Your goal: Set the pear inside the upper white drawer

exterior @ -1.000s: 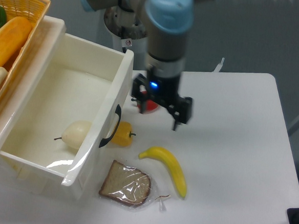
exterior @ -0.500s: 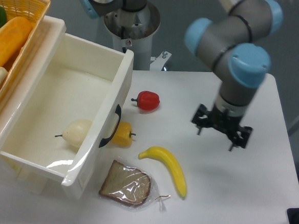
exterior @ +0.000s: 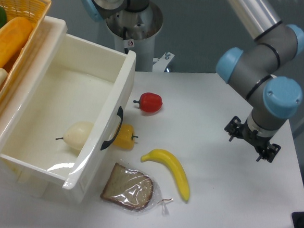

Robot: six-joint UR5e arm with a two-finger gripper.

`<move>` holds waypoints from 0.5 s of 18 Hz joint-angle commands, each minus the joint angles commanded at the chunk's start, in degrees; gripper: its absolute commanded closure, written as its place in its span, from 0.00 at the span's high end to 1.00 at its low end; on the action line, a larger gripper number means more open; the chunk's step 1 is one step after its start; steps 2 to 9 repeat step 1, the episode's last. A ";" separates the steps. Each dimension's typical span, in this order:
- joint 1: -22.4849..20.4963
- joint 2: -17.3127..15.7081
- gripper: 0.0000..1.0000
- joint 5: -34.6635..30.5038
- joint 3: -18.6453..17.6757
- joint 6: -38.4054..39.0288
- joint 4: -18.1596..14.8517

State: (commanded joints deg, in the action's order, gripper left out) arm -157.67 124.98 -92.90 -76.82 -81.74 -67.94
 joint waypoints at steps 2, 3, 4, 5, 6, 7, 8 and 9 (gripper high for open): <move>0.00 0.17 1.00 0.00 0.00 0.00 0.00; 0.00 0.17 1.00 0.00 0.00 0.00 0.00; 0.00 0.17 1.00 0.00 0.00 0.00 0.00; 0.00 0.17 1.00 0.00 0.00 0.00 0.00; 0.00 0.17 1.00 0.00 0.00 0.00 0.00; 0.00 0.17 1.00 0.00 0.00 0.00 0.00; 0.00 0.17 1.00 0.00 0.00 0.00 0.00; 0.00 0.17 1.00 0.00 0.00 0.00 0.00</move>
